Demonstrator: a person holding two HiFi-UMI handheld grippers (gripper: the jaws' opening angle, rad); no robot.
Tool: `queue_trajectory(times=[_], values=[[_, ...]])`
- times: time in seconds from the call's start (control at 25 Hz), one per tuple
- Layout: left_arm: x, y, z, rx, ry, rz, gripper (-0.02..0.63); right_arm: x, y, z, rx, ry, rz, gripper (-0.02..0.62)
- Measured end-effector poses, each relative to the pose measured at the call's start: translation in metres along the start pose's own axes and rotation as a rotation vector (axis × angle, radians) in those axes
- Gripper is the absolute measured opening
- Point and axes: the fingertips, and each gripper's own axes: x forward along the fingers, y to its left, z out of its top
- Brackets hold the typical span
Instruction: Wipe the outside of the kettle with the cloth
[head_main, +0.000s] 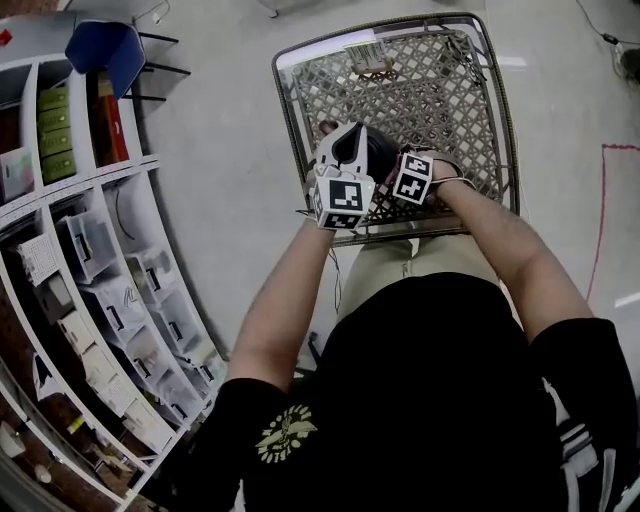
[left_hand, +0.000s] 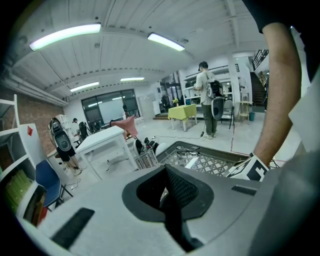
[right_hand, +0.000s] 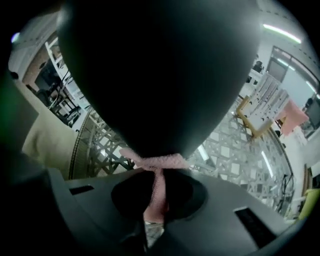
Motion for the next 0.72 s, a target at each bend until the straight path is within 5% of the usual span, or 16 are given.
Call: queue_trajectory(times=[0.28, 0.52, 0.72], values=[[0.003, 0.0, -0.001, 0.002, 0.002, 0.001, 0.006, 0.001, -0.048, 0.006, -0.08, 0.025, -0.043, 0.031], [0.004, 0.001, -0.002, 0.002, -0.001, 0.0, 0.006, 0.004, -0.069, 0.022, -0.259, -0.008, -0.042, 0.031], [0.002, 0.001, -0.003, 0.002, -0.001, 0.006, 0.006, -0.01, -0.089, 0.017, -0.087, -0.035, -0.088, 0.031]])
